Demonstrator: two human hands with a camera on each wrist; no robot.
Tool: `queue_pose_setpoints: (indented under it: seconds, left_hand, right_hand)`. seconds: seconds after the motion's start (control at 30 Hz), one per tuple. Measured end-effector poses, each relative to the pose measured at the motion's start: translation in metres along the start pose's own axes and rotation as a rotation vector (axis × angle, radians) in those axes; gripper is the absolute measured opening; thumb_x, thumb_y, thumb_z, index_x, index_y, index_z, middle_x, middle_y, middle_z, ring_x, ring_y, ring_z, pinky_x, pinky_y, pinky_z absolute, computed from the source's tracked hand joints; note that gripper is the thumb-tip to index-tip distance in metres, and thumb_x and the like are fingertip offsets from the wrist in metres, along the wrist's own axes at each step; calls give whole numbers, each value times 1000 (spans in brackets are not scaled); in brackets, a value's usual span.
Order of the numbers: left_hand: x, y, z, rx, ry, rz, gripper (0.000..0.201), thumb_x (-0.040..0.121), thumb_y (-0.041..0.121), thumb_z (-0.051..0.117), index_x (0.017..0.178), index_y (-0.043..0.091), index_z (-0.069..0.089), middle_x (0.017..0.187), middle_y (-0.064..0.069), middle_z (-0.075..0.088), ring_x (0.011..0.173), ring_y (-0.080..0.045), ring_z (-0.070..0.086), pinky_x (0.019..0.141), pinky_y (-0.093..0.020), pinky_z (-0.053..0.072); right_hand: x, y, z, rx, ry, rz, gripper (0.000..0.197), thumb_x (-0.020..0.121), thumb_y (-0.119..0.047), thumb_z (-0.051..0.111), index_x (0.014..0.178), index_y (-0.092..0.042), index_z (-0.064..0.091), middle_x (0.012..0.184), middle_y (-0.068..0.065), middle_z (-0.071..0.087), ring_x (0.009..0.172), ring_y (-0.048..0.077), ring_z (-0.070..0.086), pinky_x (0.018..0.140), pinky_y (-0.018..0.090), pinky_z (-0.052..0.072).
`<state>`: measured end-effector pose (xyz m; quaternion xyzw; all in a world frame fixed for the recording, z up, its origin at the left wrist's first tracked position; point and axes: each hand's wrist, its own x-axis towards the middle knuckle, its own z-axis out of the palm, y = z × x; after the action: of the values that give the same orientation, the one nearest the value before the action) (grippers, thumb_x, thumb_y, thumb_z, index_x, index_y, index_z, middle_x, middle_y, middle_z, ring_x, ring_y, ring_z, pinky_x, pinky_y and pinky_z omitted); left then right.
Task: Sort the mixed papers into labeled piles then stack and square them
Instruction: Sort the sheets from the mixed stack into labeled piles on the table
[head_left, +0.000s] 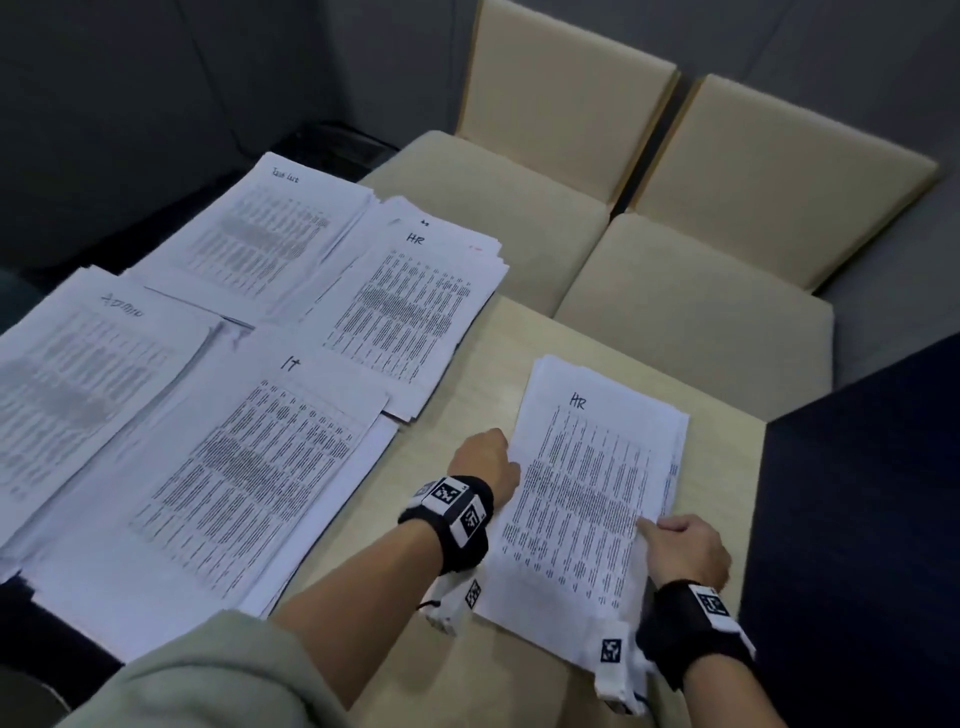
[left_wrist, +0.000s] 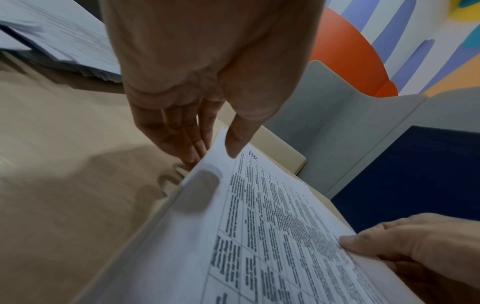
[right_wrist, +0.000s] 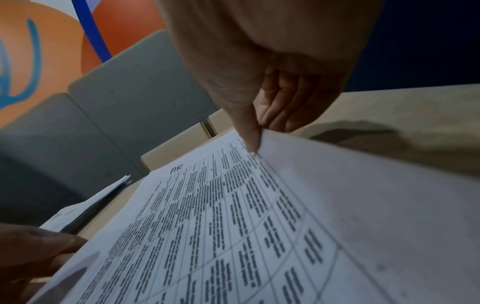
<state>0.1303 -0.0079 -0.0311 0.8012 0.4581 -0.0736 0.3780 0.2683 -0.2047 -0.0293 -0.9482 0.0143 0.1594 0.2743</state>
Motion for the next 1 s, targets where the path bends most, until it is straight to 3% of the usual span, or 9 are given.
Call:
queue_pose_setpoints:
  seconds: [0.13,0.3,0.4,0.5,0.63,0.73,0.8,0.9,1.0]
  left_hand:
    - [8,-6,-9,22,29,-35,27,90,31,62,109,12,57,106,-7,64,91,-25,61,72,-28,46]
    - [19,-7,-23,-45,17,-48,18,83,29,75,85,15,63,89,-6,70,80,-25,66,66,-26,49]
    - [26,-12,-25,-114,-39,0,25,78,31,80,70,18,60,68,2,65,61,-18,62,57,-21,46]
    - [28,-18,-26,-95,-78,79,31,78,34,80,65,14,61,56,2,60,57,-18,59,56,-24,47]
    - [19,-17,-27,152,-79,190,40,85,48,67,63,18,54,62,3,57,62,-19,55,53,-26,39]
    - [15,-12,-29,238,-48,287,47,90,53,58,59,20,46,59,7,51,55,-12,48,48,-23,29]
    - [15,-9,-31,222,-35,314,45,92,53,56,63,19,51,59,7,50,55,-12,48,48,-23,28]
    - [17,-6,-29,115,-25,267,41,95,51,51,71,19,57,65,4,56,64,-20,55,54,-25,35]
    - [19,-6,-24,103,39,170,38,98,47,48,85,14,61,83,-4,66,76,-24,61,67,-31,50]
  right_hand:
    - [-9,-3,2,69,-3,-75,15,88,-19,71,77,-9,69,75,8,64,81,31,58,75,28,40]
    - [-26,12,-4,86,128,-75,16,92,-16,59,76,-16,59,75,9,61,78,32,55,70,33,39]
    - [-27,16,3,195,14,0,14,90,-27,67,87,-17,58,87,6,65,88,31,61,80,34,46]
    - [-20,14,11,258,-63,71,46,79,-40,81,102,-13,53,97,1,62,90,25,59,87,34,47]
    - [-13,16,15,97,-98,69,60,69,-41,88,107,-12,51,102,5,57,95,27,57,84,34,47]
    - [-11,13,17,72,-80,39,42,73,-28,86,97,-7,59,95,9,65,88,29,61,73,31,44]
    - [-11,12,15,73,-11,-37,29,77,-25,83,82,-5,63,82,10,66,76,28,58,63,29,40]
    - [-15,17,9,148,11,-99,32,86,-25,75,70,-1,61,70,14,64,66,26,54,57,28,38]
    - [-22,28,5,177,25,-115,33,91,-24,69,69,-2,61,71,17,64,65,23,53,62,30,41]
